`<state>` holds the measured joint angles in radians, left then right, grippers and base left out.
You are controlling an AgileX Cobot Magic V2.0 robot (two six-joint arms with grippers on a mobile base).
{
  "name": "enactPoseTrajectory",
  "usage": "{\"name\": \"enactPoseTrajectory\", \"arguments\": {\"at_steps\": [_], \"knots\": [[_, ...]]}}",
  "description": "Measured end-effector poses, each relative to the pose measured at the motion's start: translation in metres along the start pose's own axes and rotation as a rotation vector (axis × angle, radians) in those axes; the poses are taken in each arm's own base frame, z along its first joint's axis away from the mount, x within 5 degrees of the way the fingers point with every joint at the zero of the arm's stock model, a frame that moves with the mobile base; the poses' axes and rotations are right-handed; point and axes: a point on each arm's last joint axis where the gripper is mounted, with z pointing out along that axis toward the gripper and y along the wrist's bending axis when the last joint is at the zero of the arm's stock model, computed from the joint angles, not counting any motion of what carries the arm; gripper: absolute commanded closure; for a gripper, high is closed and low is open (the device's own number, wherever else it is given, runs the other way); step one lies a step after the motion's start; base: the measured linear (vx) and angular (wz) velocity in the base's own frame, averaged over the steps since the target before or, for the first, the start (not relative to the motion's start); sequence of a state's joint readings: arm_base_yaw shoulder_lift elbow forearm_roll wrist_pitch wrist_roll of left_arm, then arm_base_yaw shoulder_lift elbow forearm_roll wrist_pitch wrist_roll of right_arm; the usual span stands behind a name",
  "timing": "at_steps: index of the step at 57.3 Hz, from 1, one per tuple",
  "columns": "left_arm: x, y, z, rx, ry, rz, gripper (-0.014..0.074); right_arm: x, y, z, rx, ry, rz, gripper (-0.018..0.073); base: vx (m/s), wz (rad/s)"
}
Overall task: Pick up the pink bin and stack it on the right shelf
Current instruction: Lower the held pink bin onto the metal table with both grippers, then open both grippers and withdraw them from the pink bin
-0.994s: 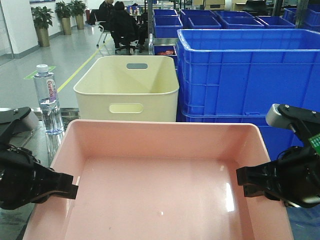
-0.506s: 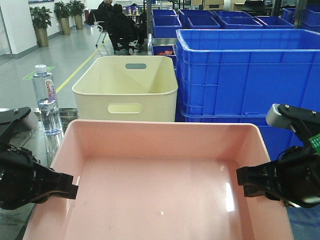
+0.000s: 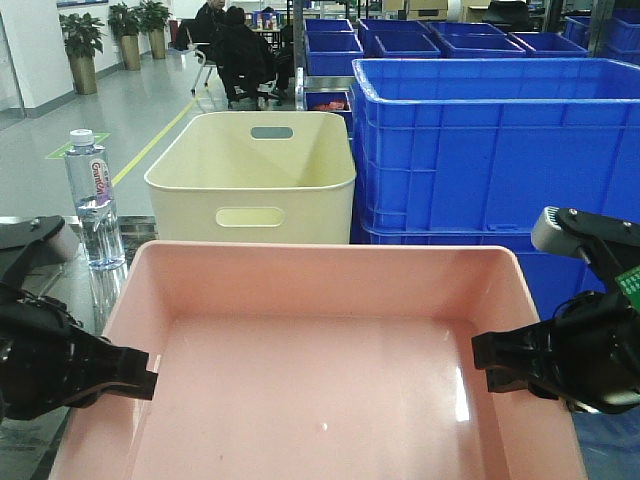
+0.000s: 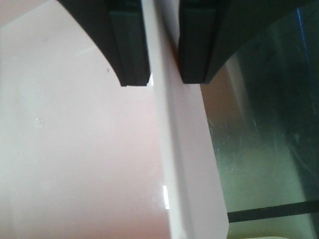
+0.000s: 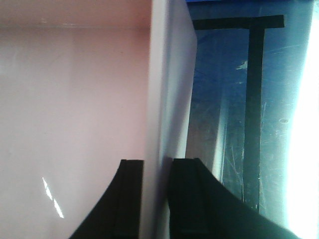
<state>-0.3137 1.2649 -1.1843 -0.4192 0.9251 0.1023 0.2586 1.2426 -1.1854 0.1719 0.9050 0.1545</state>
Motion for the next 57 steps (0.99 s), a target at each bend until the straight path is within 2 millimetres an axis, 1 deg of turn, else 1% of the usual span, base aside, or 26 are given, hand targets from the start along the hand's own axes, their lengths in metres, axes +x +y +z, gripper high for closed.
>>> {"name": "enactPoseTrajectory", "arguments": {"at_steps": [5,14,17,26,31,36,41,46,52,57], "knots": [[-0.001,0.004,0.013,-0.007,0.041,-0.012,0.0598,-0.001,-0.002,0.01,0.013,0.02,-0.003,0.0563,0.0,0.0],[0.0,0.014,0.04,-0.023,0.135,-0.032,0.0591,-0.003,-0.006,0.038,0.039,0.083,-0.005,0.0549,0.0,0.0],[0.001,0.016,0.045,-0.028,0.154,-0.035,0.0582,-0.003,-0.007,0.047,0.045,0.104,-0.002,0.0542,0.0,0.0],[0.002,0.023,0.061,-0.048,0.203,-0.039,0.0513,-0.003,-0.011,0.072,0.059,0.158,-0.011,0.0491,0.0,0.0],[0.002,0.026,0.065,-0.061,0.211,-0.034,0.0448,-0.002,-0.013,0.083,0.062,0.185,-0.017,0.0438,0.0,0.0],[0.002,0.028,0.067,-0.077,0.214,-0.022,0.0353,-0.001,-0.014,0.092,0.056,0.208,-0.006,0.0376,0.0,0.0],[0.002,0.029,0.068,-0.088,0.221,-0.012,0.0253,-0.001,-0.013,0.096,0.048,0.215,0.004,0.0295,0.0,0.0],[0.003,0.029,0.068,-0.083,0.223,-0.006,0.0141,-0.001,-0.013,0.098,0.041,0.216,0.01,0.0218,0.0,0.0],[0.002,0.028,0.069,-0.068,0.221,-0.014,0.0055,0.0,-0.012,0.098,0.034,0.223,0.014,0.0155,0.0,0.0],[0.002,0.027,0.069,-0.06,0.22,-0.02,0.0016,0.0,-0.011,0.098,0.03,0.229,0.014,0.0134,0.0,0.0]]}}
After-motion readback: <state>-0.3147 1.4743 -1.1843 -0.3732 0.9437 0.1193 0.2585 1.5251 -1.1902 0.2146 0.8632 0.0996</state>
